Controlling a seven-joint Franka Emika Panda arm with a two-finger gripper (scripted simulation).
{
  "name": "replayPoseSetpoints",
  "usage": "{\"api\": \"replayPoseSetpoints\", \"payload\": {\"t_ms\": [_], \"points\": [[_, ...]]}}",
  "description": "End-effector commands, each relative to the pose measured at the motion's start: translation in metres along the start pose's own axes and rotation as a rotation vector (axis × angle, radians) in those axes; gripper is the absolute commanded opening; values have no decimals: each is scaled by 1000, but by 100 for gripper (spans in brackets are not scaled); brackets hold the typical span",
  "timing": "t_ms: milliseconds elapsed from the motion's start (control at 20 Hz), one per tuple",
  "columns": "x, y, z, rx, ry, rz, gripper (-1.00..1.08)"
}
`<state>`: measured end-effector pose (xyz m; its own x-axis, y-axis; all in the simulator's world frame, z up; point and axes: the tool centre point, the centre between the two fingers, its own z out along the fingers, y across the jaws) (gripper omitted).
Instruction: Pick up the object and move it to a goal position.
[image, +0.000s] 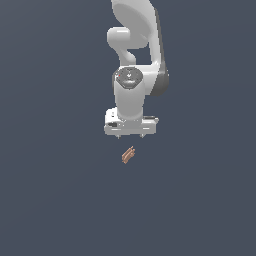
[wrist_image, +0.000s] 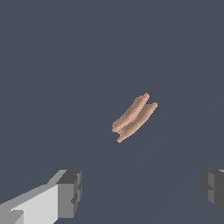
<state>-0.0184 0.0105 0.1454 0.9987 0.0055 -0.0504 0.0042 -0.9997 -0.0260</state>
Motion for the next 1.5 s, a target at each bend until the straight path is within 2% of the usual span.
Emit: {"api": "replayPoseSetpoints", "payload": {"t_ms": [0, 150, 550, 1000, 1450], "points": [[0, 0, 0, 0, 0, 0, 100], [1, -5, -1, 3, 3, -7, 100], [4, -39, -6, 26, 22, -56, 100], [5, -36, -4, 24, 21, -26, 100], [11, -28, 6, 22, 24, 114, 100]]}}
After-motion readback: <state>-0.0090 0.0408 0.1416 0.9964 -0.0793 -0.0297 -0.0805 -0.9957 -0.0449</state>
